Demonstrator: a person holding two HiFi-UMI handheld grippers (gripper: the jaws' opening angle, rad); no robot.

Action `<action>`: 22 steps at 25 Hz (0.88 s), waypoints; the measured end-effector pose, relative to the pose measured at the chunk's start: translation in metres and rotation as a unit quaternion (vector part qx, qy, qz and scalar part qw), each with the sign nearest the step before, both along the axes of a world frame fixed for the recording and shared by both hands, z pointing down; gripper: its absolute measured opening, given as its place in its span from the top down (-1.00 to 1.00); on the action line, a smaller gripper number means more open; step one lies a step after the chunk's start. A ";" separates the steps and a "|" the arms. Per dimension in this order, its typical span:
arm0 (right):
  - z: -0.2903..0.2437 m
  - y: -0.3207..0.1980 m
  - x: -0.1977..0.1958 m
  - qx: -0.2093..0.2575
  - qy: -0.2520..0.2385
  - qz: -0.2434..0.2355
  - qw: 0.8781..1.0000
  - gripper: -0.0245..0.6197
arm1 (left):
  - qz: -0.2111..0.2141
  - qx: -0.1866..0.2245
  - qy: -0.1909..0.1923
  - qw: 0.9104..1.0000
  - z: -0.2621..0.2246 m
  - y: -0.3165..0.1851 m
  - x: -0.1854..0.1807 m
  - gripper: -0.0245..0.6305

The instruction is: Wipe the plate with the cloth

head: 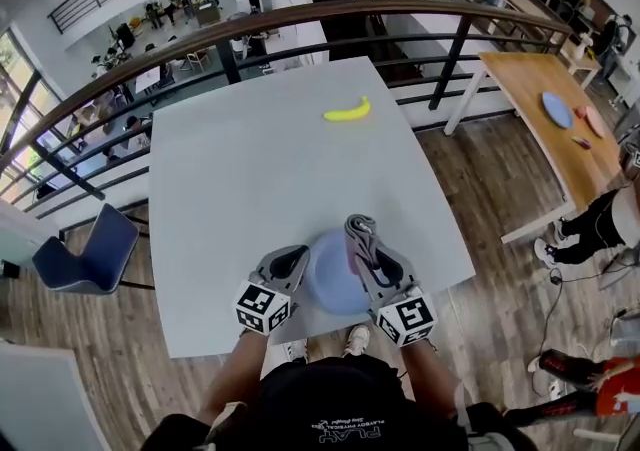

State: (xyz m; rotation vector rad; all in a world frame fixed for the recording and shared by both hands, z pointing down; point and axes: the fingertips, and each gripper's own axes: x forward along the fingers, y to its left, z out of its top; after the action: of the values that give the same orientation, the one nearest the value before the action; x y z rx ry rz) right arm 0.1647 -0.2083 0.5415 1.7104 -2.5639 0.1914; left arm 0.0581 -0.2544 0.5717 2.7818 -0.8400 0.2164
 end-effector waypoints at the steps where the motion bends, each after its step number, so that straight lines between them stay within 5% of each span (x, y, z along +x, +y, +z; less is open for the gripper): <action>1: 0.005 -0.002 0.001 -0.005 0.000 -0.007 1.000 0.56 | -0.011 -0.004 -0.003 1.000 0.005 -0.003 -0.001 0.89; 11: 0.045 -0.009 0.017 -0.046 0.004 -0.058 0.997 0.56 | -0.103 -0.082 -0.035 0.991 0.056 -0.004 -0.020 0.89; 22: 0.088 -0.009 0.016 -0.098 0.009 -0.058 0.993 0.56 | -0.122 -0.164 -0.091 0.975 0.121 -0.002 -0.029 0.88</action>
State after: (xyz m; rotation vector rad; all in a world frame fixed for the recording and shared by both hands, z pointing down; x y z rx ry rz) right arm 0.1804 -0.2175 0.6298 1.4849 -2.5244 0.4052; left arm 0.0294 -0.2566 0.6930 2.3534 -1.0710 0.5210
